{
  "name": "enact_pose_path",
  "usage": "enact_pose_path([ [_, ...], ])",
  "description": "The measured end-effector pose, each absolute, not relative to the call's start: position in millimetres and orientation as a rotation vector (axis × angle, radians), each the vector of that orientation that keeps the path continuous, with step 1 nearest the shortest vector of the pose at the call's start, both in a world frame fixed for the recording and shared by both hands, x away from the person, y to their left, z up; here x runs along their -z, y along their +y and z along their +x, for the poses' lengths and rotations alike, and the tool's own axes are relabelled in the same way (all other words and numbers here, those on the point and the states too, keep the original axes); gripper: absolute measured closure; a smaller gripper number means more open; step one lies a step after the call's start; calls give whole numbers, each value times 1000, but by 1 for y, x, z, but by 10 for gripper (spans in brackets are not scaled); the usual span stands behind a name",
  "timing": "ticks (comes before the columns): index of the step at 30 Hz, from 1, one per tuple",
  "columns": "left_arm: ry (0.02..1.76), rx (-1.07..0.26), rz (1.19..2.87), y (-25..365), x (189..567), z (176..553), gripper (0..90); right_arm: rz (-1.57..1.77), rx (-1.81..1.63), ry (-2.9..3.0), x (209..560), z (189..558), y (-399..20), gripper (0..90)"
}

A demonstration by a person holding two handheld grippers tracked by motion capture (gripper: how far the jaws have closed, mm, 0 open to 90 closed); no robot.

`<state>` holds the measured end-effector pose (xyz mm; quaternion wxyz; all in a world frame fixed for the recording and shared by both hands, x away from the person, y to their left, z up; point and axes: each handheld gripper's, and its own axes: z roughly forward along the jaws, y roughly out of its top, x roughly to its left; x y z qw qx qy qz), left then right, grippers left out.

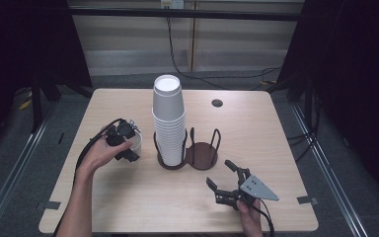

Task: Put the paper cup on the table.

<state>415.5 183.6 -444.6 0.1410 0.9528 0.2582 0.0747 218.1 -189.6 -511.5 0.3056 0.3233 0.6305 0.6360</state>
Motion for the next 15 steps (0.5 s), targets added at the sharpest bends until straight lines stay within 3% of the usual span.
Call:
enact_pose_path([
  [9, 754, -194, 2726, 199, 450, 410, 53, 854, -1684, 1669, 512, 218, -190, 127],
  [11, 754, -186, 2713, 203, 451, 409, 83, 856, -1684, 1669, 512, 218, -190, 127],
  [13, 768, -197, 2708, 208, 451, 407, 205, 854, -1684, 1669, 512, 218, -190, 127],
  [15, 779, -203, 2696, 211, 452, 404, 175, 854, -1684, 1668, 511, 218, -190, 127],
])
